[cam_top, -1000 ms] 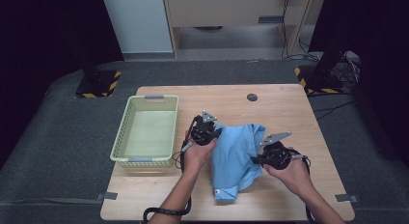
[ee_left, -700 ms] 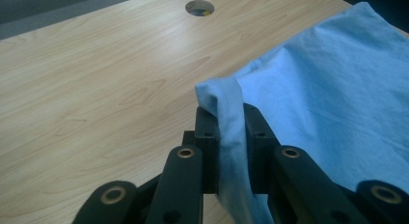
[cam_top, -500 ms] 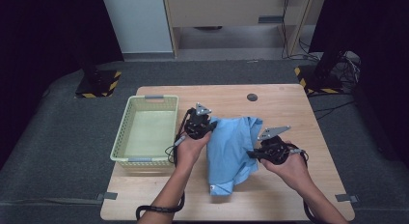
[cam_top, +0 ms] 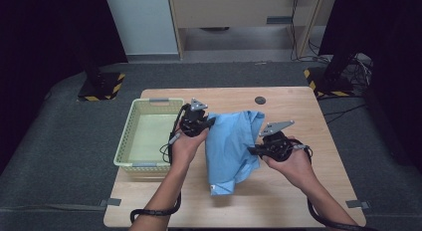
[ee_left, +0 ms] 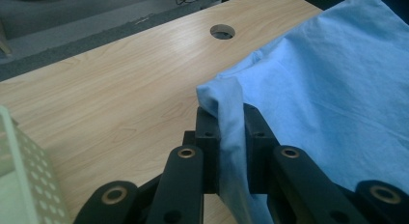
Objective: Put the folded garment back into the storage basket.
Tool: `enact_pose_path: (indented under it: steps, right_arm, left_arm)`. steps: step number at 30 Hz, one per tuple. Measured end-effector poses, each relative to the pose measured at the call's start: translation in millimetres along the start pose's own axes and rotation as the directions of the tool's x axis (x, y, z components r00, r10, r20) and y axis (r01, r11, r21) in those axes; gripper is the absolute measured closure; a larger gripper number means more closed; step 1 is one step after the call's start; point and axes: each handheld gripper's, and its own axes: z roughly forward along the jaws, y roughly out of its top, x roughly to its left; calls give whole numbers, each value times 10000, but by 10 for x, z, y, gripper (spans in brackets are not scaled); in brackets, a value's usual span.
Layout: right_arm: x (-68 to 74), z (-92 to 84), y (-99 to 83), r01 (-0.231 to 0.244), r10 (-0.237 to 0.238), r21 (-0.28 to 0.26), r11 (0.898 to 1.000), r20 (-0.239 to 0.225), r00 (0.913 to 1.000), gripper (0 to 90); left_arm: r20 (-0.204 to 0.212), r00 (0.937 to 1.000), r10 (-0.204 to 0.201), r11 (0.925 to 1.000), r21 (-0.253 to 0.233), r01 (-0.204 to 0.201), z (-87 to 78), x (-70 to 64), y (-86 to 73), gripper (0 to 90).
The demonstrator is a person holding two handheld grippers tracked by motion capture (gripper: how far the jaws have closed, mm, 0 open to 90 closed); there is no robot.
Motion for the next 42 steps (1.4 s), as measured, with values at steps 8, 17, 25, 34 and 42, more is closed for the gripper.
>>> enact_pose_path:
  steps: [8, 17, 25, 34, 42]
  right_arm:
    - [11, 32, 121, 10, -9, 8, 10000, -83, 10000, 857]
    - [55, 116, 216, 132, -130, 108, 9999, -181, 9998, 857]
    - [104, 167, 391, 429, -424, 189, 9989, -248, 9988, 857]
    - [143, 210, 545, 582, -577, 136, 9982, -333, 9978, 857]
    - [223, 240, 654, 788, -782, 116, 9968, -420, 9961, 857]
  left_arm:
    - [-43, 9999, -109, 9999, -99, 109, -122, 105, 50, 809]
    - [-132, 9998, -174, 9998, -45, 173, -239, 202, 108, 809]
    - [-264, 9994, -217, 9997, -113, 214, -357, 306, 158, 813]
    - [-464, 9987, -208, 9997, -96, 204, -502, 415, 201, 814]
    - [-523, 9981, -313, 9995, -77, 309, -603, 505, 199, 813]
